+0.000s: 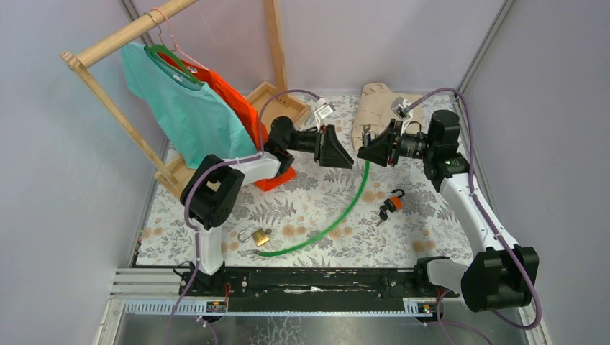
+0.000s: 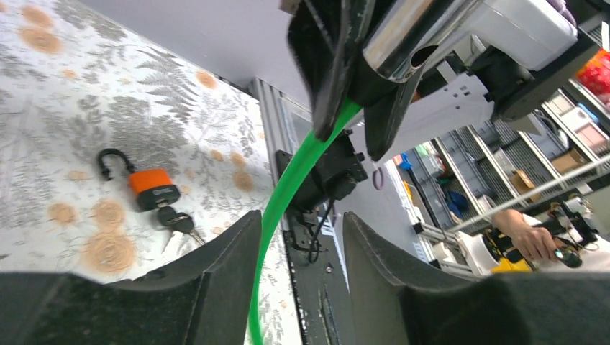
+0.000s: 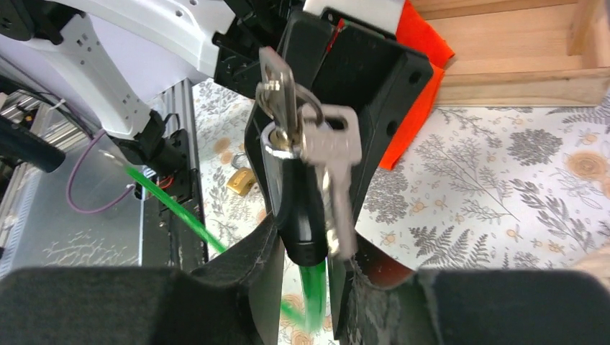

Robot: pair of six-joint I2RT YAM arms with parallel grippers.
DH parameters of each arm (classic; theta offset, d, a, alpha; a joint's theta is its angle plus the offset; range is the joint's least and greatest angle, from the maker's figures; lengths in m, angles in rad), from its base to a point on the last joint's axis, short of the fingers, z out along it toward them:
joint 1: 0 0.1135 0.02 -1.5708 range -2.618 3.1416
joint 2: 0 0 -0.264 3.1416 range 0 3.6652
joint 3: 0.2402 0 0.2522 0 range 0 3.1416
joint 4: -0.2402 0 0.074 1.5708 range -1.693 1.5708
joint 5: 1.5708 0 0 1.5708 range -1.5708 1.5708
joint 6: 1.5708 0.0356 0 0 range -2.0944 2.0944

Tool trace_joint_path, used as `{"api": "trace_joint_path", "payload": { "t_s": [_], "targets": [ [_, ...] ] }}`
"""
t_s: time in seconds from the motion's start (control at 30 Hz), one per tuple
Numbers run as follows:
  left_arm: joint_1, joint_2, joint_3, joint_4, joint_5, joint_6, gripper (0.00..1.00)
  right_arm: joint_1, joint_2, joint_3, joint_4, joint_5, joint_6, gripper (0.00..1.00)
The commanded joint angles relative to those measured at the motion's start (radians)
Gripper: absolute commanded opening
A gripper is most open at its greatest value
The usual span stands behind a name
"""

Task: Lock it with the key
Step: Pick up the lock from the center of the board.

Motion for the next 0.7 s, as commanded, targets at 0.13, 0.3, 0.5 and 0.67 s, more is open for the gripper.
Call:
{"api": "trace_joint_path", "payload": {
  "t_s": [0.13,0.3,0.5,0.67],
  "targets": [
    [0.094,-0.049,0.042,-0.216,-0.024,0.19,0.61,-0.026,-0.021,0.106,-0.228,0.105,-0.115,0.0],
    [0.145,-0.108,0.058,-0.45,-0.062,0.409,0.62,-0.028,-0.013,0.131,-0.325,0.234,-0.152,0.0],
    [0.16,-0.228,0.065,-0.915,-0.273,0.749,0.64,-0.051,0.02,0.152,-0.294,0.465,-0.045,0.0],
    [0.159,-0.271,0.009,-1.122,-0.425,0.826,0.66,-0.092,0.063,0.148,-0.226,0.578,0.092,0.0]
  ]
}}
